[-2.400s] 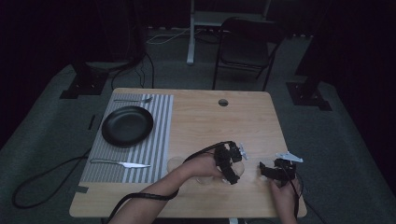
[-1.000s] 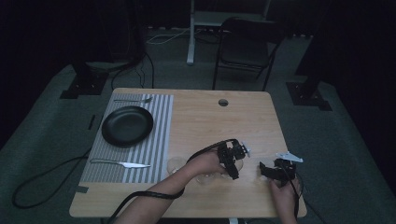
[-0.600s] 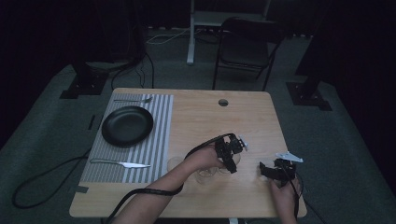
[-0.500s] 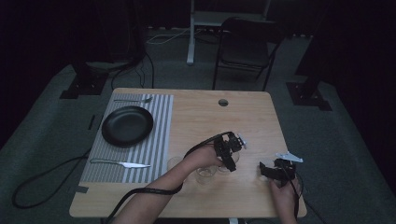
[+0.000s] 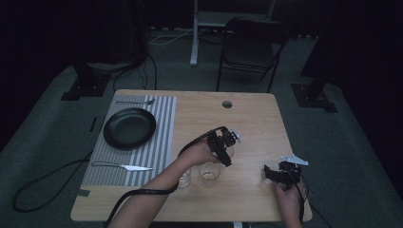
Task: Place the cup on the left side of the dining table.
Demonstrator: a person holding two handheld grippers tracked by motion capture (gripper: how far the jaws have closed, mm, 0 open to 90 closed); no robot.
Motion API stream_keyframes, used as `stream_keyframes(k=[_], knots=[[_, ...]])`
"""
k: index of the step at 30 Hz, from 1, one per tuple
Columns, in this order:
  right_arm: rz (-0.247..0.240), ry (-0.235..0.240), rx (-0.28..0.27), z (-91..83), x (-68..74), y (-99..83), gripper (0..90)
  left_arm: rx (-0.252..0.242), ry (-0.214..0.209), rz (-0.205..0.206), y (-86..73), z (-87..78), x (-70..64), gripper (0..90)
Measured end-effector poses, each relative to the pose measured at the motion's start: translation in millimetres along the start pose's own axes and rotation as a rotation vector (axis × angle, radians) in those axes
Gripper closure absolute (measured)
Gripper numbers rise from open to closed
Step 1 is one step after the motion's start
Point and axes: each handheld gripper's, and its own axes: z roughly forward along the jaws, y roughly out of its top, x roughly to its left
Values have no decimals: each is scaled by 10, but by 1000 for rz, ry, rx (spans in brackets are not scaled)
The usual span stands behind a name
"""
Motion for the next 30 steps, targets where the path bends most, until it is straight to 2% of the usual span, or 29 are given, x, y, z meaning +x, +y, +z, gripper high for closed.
stream_keyframes(k=[5, 8, 14, 18, 30], knots=[[0, 0, 0, 0, 0, 0, 120, 19, 26, -14, -104, -50, 109, 185], [0, 0, 0, 1, 0, 0, 120, 11, 36, -27, -173, -85, 161, 185], [0, 0, 0, 0, -1, 0, 120, 8, 43, -64, -314, -156, 268, 184], [0, 0, 0, 1, -2, 0, 120, 14, 46, -65, -418, -198, 317, 185], [0, 0, 0, 1, -2, 0, 120, 28, 72, -127, -717, -320, 510, 185]])
